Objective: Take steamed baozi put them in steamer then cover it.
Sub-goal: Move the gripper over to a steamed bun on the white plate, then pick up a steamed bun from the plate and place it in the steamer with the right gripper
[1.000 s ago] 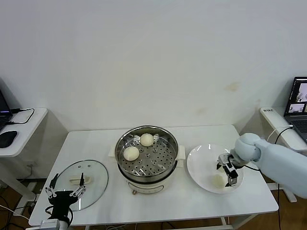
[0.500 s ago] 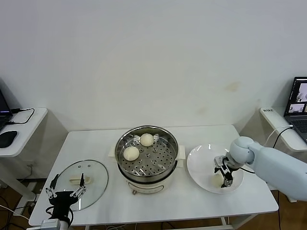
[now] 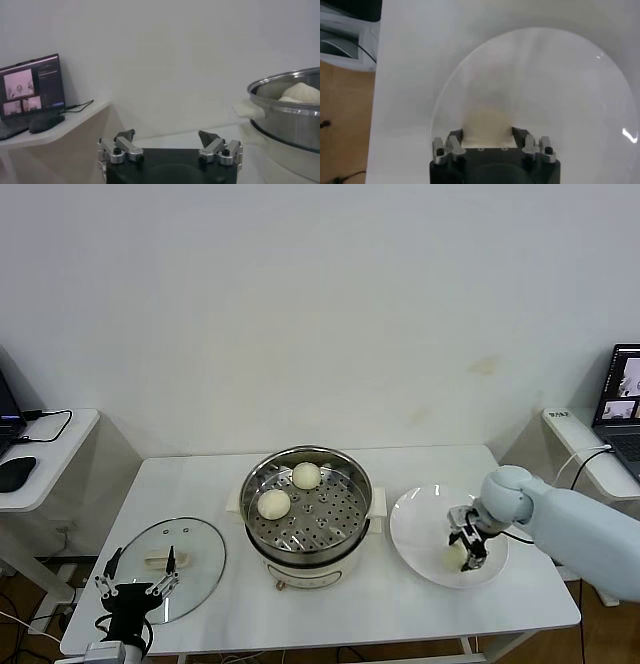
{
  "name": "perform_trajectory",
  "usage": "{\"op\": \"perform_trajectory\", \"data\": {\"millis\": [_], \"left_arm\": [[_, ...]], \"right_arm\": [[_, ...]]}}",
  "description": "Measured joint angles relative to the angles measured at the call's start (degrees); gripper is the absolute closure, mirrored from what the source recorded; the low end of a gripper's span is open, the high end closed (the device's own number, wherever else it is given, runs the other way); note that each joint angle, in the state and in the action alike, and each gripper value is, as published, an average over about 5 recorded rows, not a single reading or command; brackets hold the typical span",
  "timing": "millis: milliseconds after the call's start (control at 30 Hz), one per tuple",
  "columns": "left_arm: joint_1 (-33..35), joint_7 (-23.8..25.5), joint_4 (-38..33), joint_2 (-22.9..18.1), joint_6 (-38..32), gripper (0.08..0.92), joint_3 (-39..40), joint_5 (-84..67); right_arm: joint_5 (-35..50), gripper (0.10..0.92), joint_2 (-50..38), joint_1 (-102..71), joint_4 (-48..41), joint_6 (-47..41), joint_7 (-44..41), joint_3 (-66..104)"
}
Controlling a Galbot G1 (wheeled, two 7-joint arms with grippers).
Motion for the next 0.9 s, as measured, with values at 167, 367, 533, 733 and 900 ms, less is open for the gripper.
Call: {"op": "perform_trajectory", "data": {"millis": [167, 367, 533, 733, 900], "left_arm": [[-0.34, 0.00, -0.13, 0.03, 0.00, 0.177, 0.37, 0.01], [-0.61, 0.05, -0.54, 0.55, 0.04, 0.177, 0.40, -0.05], [-0.87, 0.10, -1.06, 0.76, 0.18, 0.177, 0.49, -0.12], [-0.83, 0.10, -1.44, 0.77, 0.22, 0.177, 0.53, -0.17], [-0.75, 0.08, -1.63, 0.73, 0.21, 0.177, 0.15, -0.21]], "right_arm": [[1.33, 0.440, -1.52, 2.22, 1.36, -0.25, -0.36, 0.09], [4.01, 0.440, -2.06, 6.91, 2.40, -0.57, -1.09, 0.18], [6.92, 0.438, -1.00, 13.26, 2.34, -0.95, -1.49, -2.01], [10.89, 0.433, 2.85, 22.43, 1.76, -1.23, -0.98, -6.07], [14.47, 0.431, 7.61, 29.39, 1.62, -0.67, 0.03, -9.92]]}}
